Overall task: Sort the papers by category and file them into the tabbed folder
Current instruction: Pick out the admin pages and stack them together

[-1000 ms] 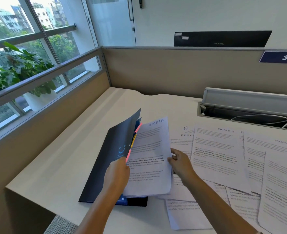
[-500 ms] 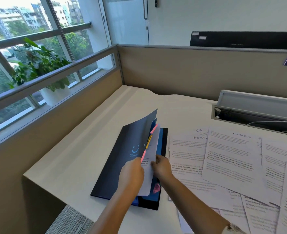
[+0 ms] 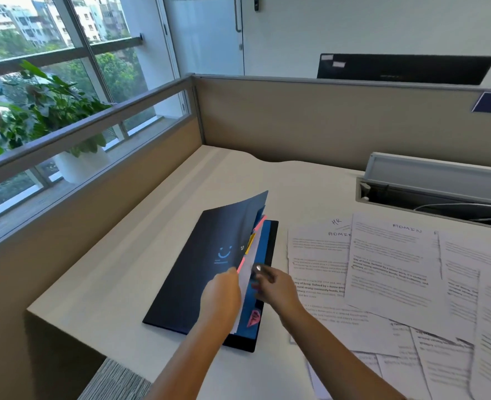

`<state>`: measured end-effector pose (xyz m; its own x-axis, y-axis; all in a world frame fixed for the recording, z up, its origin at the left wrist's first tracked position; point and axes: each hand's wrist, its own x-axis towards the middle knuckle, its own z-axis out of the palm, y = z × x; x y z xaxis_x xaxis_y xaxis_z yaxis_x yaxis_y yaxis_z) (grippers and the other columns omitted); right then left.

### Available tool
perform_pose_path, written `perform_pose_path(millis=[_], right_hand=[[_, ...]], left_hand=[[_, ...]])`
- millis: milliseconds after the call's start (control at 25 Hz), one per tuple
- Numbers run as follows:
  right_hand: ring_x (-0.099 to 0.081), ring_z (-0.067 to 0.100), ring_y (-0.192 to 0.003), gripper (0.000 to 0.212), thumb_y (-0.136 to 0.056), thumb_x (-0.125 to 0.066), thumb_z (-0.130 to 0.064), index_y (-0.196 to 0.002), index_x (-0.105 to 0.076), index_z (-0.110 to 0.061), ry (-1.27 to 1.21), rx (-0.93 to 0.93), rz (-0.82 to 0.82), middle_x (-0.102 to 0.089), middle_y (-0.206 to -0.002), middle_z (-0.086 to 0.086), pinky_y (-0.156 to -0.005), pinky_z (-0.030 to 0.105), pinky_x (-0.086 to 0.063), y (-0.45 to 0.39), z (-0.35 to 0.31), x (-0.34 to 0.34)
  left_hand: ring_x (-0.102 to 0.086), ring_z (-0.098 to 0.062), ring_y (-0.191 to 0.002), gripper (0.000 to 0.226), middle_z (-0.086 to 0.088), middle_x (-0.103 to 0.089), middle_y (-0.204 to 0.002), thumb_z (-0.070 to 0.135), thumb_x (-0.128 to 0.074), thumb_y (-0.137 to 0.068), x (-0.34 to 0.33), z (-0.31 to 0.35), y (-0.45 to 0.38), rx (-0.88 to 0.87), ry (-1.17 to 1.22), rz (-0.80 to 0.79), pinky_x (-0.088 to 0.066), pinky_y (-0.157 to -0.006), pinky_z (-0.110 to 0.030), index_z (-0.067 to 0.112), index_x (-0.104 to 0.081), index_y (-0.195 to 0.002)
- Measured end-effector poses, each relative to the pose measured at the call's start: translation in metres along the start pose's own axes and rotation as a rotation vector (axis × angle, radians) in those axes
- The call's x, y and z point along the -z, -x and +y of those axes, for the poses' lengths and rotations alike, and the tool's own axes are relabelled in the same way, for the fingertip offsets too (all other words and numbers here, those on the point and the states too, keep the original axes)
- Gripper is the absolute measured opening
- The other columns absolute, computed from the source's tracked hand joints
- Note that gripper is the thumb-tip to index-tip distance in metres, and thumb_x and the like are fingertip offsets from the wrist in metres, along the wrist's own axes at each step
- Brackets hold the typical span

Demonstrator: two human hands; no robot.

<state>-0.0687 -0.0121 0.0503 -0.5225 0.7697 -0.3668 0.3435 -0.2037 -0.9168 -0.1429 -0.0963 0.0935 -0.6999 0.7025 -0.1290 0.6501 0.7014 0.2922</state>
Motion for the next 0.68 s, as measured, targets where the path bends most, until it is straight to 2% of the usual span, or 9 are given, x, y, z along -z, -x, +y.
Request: perform_pose_path(millis=[80,240,280,440,560,640,680], right_hand=[[-0.065,0.018,-0.09,0.033,-0.089,-0.054,-0.01,-0.122,-0.053,-0.011,-0.087,-0.024,0.014,-0.064,-0.1,0.009,-0.068,0.021,-0.055,0.009,0.006,0.025],[-0.065,0.015,-0.092,0.029,-0.089,-0.056,-0.01,-0.118,-0.056,-0.015,-0.075,0.029,0.106,-0.064,-0.103,0.005,-0.069,0.017,-0.055,0.029,0.026,0.076],[-0.065,0.014,-0.092,0.028,-0.089,-0.056,-0.01,-0.116,-0.057,-0.016,-0.059,0.035,0.137,-0.065,-0.103,0.003,-0.069,0.017,-0.055,0.033,0.031,0.087],[-0.063,0.005,-0.093,0.028,-0.089,-0.055,-0.009,-0.115,-0.059,-0.017,0.03,0.055,0.252,-0.067,-0.098,-0.006,-0.077,0.015,-0.053,0.053,0.052,0.122],[-0.058,-0.003,-0.091,0.028,-0.089,-0.056,-0.01,-0.116,-0.058,-0.017,0.123,0.071,0.337,-0.065,-0.104,-0.007,-0.075,0.003,-0.045,0.067,0.065,0.144],[-0.056,-0.002,-0.092,0.027,-0.089,-0.056,-0.012,-0.116,-0.056,-0.018,0.18,0.075,0.38,-0.061,-0.106,-0.01,-0.07,-0.003,-0.039,0.075,0.074,0.156],[-0.055,-0.001,-0.094,0.028,-0.09,-0.055,-0.012,-0.116,-0.056,-0.019,0.208,0.07,0.397,-0.059,-0.106,-0.012,-0.073,-0.002,-0.037,0.078,0.079,0.161]], left_hand=[[-0.064,-0.018,-0.095,0.023,-0.008,-0.064,-0.109,0.014,-0.045,-0.094,-0.004,-0.002,-0.008,-0.024,-0.02,0.0,-0.048,-0.077,-0.022,0.01,-0.049,-0.116],[-0.063,-0.014,-0.083,0.023,-0.005,-0.064,-0.096,0.017,-0.043,-0.095,-0.013,0.0,-0.024,-0.008,-0.005,-0.018,-0.047,-0.072,-0.018,0.008,-0.048,-0.115],[-0.064,-0.014,-0.086,0.026,-0.005,-0.064,-0.1,0.017,-0.044,-0.094,-0.016,0.001,-0.027,-0.003,0.012,-0.018,-0.048,-0.074,-0.018,0.007,-0.046,-0.119],[-0.059,-0.021,-0.112,0.05,-0.013,-0.053,-0.13,0.02,-0.048,-0.093,-0.032,-0.004,-0.033,0.036,0.083,-0.059,-0.049,-0.079,-0.007,0.004,-0.031,-0.137],[-0.048,-0.021,-0.126,0.064,-0.011,-0.039,-0.144,0.02,-0.055,-0.089,-0.044,-0.008,-0.032,-0.058,-0.034,-0.033,-0.047,-0.097,-0.022,0.008,-0.02,-0.141],[-0.032,-0.022,-0.138,0.064,-0.01,-0.022,-0.153,0.019,-0.049,-0.092,-0.052,-0.002,-0.029,-0.08,-0.038,-0.016,-0.038,-0.107,-0.028,0.01,-0.015,-0.145],[-0.022,-0.022,-0.142,0.061,-0.008,-0.015,-0.155,0.022,-0.045,-0.094,-0.056,0.003,-0.026,-0.104,0.007,-0.018,-0.034,-0.11,-0.03,0.011,-0.014,-0.145]])
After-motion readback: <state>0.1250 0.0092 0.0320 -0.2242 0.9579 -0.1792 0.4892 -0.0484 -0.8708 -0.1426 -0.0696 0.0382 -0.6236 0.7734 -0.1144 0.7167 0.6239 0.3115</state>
